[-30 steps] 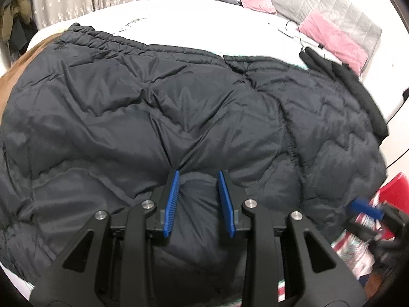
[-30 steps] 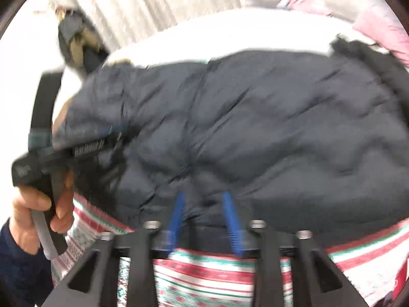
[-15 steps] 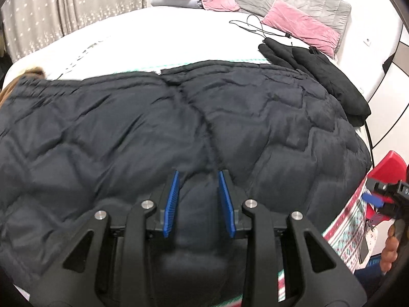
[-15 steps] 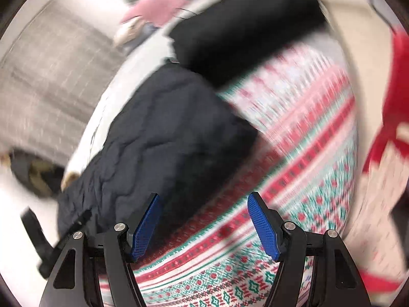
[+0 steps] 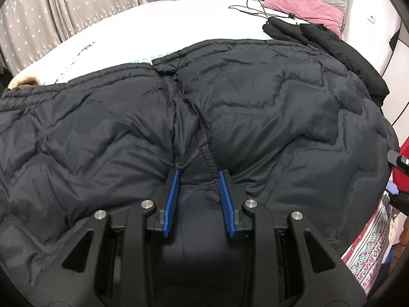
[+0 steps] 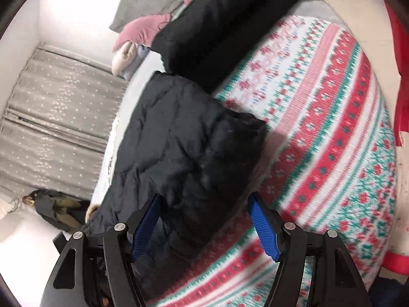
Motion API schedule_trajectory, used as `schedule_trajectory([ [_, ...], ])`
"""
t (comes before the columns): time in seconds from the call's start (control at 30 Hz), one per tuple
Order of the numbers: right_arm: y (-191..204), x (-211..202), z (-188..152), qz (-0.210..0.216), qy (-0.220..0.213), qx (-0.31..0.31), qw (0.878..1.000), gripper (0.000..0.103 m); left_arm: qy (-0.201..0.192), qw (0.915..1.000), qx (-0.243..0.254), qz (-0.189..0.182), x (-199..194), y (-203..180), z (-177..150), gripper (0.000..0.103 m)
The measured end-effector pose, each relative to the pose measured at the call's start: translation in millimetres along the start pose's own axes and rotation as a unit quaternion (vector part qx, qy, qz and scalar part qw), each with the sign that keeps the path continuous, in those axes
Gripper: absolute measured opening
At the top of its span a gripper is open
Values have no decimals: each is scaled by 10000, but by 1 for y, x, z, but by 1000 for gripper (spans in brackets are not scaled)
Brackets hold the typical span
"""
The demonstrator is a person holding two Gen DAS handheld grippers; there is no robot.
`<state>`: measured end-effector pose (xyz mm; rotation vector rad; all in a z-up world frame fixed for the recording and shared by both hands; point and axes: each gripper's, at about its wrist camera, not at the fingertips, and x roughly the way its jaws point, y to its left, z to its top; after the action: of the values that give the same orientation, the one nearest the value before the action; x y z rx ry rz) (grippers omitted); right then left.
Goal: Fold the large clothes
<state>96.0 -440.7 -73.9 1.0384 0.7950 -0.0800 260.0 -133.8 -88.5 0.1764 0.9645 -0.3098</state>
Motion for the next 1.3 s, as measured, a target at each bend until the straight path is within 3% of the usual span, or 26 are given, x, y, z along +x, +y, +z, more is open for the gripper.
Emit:
schedule_trajectory([
  [0.1, 19, -3, -2, 200, -342, -161, 9991, 63, 30, 10000, 6, -52, 2, 3, -1, 34],
  [0.27, 59, -28, -14, 359, -964, -872, 9909, 23, 76, 9999, -109, -59, 3, 1, -2, 34],
  [0.37, 79, -40, -22, 383, -1211, -1333, 9829, 17, 74, 9999, -137, -67, 5, 2, -1, 34],
  [0.67, 131, -54, -37, 351, -1587, -1929, 9677, 11, 9, 9998, -166, -115, 4, 2, -1, 34],
  [0.83, 139, -63, -26, 55, -1806, -1897, 9651, 8, 216, 9950, -550, -811, -14, 16, 2, 34],
  [0.93, 137, -77, -19, -230, -2077, -1985, 9575, 8, 158, 9930, -591, -1013, -33, 24, -1, 34],
  [1.07, 132, -101, -5, -513, -2354, -2096, 9477, 8, 165, 9929, -530, -1048, -44, 24, -14, 46],
  [1.17, 129, -110, -5, -707, -2413, -2315, 9398, 8, 241, 9933, -400, -1060, -38, 17, -22, 46],
  [1.3, 143, -114, -21, -567, -2442, -2774, 9275, 8, 140, 9958, -176, -890, -28, 1, -20, 46],
])
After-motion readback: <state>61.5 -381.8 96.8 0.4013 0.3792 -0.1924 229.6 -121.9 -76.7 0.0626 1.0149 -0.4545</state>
